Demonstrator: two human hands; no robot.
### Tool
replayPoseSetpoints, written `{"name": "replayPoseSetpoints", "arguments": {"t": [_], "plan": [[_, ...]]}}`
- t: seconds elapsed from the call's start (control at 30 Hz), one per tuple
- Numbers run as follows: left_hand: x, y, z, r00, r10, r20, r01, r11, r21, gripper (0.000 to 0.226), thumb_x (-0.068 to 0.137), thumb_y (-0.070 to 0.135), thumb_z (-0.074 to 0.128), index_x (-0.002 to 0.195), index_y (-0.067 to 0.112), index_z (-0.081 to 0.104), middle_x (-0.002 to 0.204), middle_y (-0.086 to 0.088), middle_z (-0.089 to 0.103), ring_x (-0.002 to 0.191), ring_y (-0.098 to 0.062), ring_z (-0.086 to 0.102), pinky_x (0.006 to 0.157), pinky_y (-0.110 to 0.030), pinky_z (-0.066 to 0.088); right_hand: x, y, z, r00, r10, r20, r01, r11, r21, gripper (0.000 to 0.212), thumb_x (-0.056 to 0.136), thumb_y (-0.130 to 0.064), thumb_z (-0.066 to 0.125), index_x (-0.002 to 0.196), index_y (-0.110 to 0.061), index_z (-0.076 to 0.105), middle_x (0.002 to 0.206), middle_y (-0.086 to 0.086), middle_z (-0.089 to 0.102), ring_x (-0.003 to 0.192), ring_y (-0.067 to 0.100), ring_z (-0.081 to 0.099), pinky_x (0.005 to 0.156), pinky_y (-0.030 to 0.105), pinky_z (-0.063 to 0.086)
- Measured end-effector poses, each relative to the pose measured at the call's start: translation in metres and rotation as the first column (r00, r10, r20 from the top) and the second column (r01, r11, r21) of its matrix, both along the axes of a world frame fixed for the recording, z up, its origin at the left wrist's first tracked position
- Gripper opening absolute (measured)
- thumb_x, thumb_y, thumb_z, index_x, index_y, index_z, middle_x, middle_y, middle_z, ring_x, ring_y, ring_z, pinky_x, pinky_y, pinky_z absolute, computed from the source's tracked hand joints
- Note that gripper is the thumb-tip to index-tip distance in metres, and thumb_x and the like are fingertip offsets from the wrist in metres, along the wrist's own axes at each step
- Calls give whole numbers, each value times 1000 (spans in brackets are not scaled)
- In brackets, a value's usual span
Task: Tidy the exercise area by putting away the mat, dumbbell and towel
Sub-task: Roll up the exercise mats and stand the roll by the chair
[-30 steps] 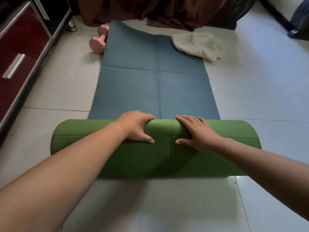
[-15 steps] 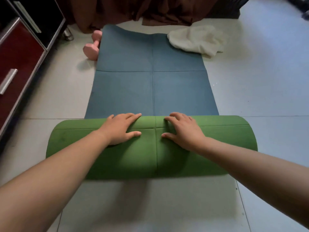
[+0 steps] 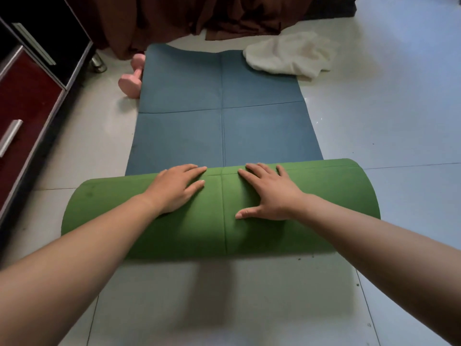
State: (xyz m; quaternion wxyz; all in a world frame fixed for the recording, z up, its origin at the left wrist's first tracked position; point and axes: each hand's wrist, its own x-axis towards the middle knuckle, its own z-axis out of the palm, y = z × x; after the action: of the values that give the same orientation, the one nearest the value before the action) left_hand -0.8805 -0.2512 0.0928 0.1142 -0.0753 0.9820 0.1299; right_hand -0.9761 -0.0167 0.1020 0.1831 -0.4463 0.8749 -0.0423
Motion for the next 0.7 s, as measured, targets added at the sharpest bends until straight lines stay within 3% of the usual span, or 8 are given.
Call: {"name": "replayPoseSetpoints", "arguments": {"t": [0.17,0.27,0.47,0.6,0.7], "plan": [[-2,20,4,995,-98,-25,97,995,-29,98,71,86,14,145,25,29,152,1,28,139,-19,25,114,-46,21,-19,-12,-1,990,-131,-55,129,990,-49,95,73,-77,47,145,-21,22,153,0,21,143,20,14,112,60,11],[-1,20,5,988,-151,30,153,986,-69,110,60,93,10,148,28,19,156,4,18,143,-17,17,116,-46,15,-27,-18,-2,971,-237,-24,233,967,-101,88,75,-74,47,141,-18,30,150,2,29,140,23,22,112,59,14],[-20,14,13,972,-139,188,152,986,-61,117,52,97,5,149,31,9,158,7,9,144,-15,12,117,-43,16,-15,-30,-7,976,-214,-35,205,965,-165,69,81,-68,45,127,-17,46,138,6,42,132,26,32,111,56,15],[-38,-2,16,946,-183,269,192,981,-6,110,60,93,14,149,28,10,158,5,9,144,-14,13,117,-33,15,-15,-46,-15,972,-234,6,233,966,-113,72,85,-68,38,139,-20,35,150,5,29,141,27,18,111,58,6],[-38,-14,12,961,-164,224,170,985,-8,94,74,81,28,149,26,14,158,3,12,143,-16,15,117,-33,15,-38,-57,-21,972,-231,44,234,969,-78,75,83,-71,35,142,-24,32,152,2,27,142,23,17,112,56,7]]}}
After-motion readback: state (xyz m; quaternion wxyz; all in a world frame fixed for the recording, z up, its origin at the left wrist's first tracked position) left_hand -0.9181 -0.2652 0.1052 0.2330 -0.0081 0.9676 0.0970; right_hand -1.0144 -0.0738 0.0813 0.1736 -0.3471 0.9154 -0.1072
